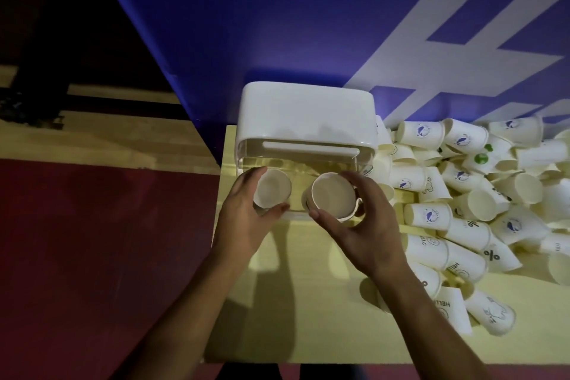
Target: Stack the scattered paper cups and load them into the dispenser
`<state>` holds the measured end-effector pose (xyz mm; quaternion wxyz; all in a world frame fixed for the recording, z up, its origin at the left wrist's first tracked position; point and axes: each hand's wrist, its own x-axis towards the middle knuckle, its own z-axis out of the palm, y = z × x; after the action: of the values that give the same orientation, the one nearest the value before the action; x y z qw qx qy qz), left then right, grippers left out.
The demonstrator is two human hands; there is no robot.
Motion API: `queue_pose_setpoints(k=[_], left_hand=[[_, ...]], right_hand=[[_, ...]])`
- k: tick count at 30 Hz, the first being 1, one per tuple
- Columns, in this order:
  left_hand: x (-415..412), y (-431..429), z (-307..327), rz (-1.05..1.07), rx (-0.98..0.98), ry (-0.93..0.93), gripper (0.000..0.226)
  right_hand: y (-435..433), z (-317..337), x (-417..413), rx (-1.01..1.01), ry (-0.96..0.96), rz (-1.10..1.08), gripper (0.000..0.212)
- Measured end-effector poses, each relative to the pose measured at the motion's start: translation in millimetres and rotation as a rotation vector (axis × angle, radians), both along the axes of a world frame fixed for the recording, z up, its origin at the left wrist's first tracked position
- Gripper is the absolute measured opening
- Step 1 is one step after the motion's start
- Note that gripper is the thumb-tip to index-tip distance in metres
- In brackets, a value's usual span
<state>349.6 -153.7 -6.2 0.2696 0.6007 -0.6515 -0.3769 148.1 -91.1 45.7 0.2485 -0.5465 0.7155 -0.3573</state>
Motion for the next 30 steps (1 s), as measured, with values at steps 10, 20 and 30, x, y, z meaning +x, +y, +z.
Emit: queue_pose_setpoints(k=[10,20,30], left_hand=[[-5,-16,-30,-0.003,0.116,-0.143,0.079],[27,-3,-26,-0.036,0.196,0.069,0.075],[21,-12,-13,0.112,0.175,0.173,0.036]], right_hand=[[-13,-6,14,-0.024,-0.014,0.027,0.075],[-43,-25,53,-0.016,-0.014,0.124,0.077],[-49,-71,68,0.065,0.139,0.139,0.091]])
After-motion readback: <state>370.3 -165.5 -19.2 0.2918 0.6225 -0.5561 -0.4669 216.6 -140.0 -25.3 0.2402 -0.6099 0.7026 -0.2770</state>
